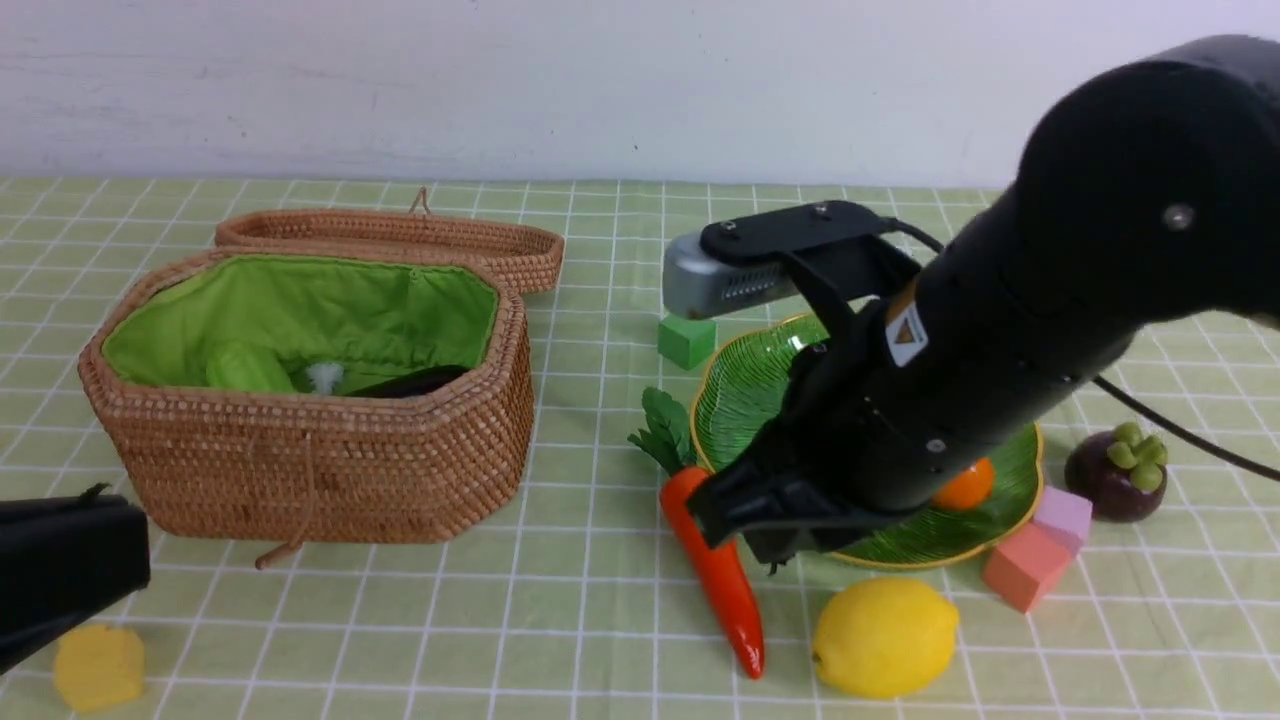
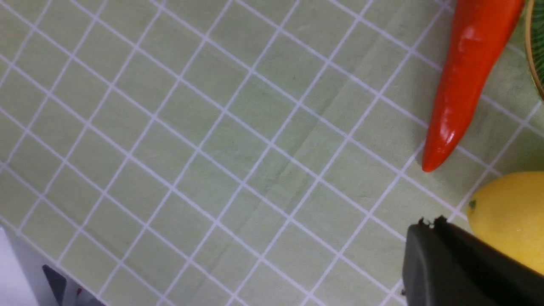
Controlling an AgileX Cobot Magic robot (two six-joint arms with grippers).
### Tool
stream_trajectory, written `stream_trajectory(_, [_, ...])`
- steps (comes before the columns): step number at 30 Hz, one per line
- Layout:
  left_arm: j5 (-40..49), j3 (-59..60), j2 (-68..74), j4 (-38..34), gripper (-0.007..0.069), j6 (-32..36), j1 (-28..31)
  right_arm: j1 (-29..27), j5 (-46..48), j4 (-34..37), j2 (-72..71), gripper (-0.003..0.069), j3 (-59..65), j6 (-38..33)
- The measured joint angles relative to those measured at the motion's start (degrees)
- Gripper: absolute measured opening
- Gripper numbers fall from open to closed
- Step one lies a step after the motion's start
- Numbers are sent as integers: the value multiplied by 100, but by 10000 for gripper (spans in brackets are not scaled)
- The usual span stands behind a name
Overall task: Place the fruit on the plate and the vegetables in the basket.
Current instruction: Use the right arm to grab a carrot and put it into the left basket
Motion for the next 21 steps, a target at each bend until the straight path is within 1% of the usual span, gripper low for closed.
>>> stream_trajectory(3, [0, 0, 0, 0, -13, 0, 0, 0, -62, -24, 329, 45, -24, 0])
stream_trajectory(6, [7, 0, 0, 6, -13, 0, 0, 0, -161, -29, 785, 109, -140, 0])
stream_trajectory(10, [49, 0, 0, 11, -13, 0, 0, 0, -220, -79, 1390, 235, -395, 0])
stream_trajectory(12, [103, 0, 0, 11, -13, 0, 0, 0, -255, -267, 1792, 329, -558, 20])
stream_trajectory(13, [132, 0, 0, 11, -13, 0, 0, 0, -261, -375, 1924, 361, -617, 68])
stream_trajectory(15, [168, 0, 0, 11, -13, 0, 0, 0, -272, -577, 2102, 400, -687, 202])
stream_trajectory(17, [206, 0, 0, 11, -13, 0, 0, 0, -279, -825, 2252, 424, -734, 399])
stream_trajectory(21, [229, 0, 0, 11, -13, 0, 0, 0, -285, -1166, 2423, 436, -734, 709])
